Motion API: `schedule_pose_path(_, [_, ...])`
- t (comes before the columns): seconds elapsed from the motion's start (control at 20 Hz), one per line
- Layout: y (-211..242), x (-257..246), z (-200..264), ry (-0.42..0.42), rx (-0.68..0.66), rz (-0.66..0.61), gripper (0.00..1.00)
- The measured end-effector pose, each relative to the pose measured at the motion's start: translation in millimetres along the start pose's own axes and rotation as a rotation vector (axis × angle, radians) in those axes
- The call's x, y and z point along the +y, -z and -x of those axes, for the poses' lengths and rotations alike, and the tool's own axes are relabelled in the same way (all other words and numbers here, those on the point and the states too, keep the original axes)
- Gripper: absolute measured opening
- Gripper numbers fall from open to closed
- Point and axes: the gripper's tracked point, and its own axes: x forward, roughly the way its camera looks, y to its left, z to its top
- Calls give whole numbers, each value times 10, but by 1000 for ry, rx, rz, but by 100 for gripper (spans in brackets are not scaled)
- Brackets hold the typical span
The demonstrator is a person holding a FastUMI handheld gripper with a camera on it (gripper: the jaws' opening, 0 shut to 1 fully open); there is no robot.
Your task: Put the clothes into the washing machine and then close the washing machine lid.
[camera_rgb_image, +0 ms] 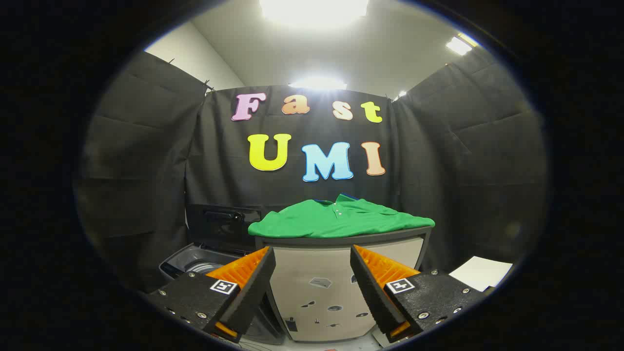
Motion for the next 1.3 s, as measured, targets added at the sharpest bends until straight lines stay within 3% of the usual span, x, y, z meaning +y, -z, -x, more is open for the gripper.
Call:
schedule_pose_path(0.75, [-25,-38,49,14,-11,8,95])
schedule_pose_path(1.3, [-363,-127,39,28,-45,23,95])
